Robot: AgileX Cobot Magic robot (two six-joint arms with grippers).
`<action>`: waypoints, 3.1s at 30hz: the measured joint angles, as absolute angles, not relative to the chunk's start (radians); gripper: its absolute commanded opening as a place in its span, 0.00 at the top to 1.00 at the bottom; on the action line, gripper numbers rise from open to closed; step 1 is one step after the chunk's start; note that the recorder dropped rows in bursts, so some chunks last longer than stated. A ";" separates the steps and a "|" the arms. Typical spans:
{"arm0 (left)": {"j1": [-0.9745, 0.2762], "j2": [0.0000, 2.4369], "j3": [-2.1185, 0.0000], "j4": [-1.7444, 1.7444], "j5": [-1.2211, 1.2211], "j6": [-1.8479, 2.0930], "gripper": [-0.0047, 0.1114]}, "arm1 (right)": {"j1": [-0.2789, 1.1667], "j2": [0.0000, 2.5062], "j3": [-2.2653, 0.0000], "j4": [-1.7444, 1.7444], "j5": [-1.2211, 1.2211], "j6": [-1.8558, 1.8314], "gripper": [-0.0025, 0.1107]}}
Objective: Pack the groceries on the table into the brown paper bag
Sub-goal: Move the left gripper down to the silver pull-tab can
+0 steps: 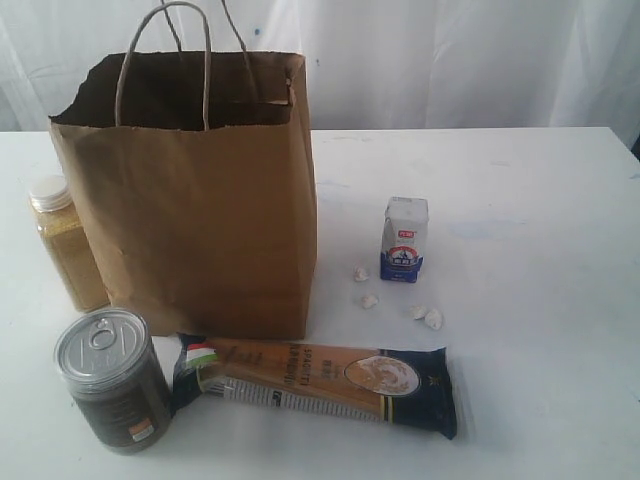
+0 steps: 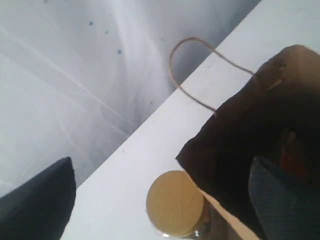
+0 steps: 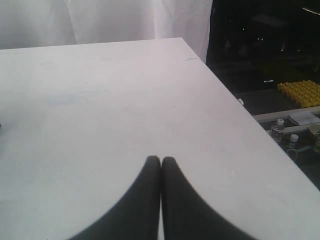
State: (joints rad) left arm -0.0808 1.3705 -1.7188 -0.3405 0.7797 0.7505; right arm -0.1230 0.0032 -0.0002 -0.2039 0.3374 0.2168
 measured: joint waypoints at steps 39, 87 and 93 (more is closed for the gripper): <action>-0.081 1.324 -1.269 -0.005 1.128 0.102 0.66 | -0.123 0.003 0.000 -0.204 0.337 0.217 0.98; -0.081 0.720 -0.627 -0.710 0.992 1.217 0.83 | -0.123 0.003 0.000 -0.204 0.337 0.217 0.98; -0.081 0.722 -0.522 -0.715 0.704 1.328 0.09 | -0.123 0.003 0.000 -0.204 0.337 0.217 0.98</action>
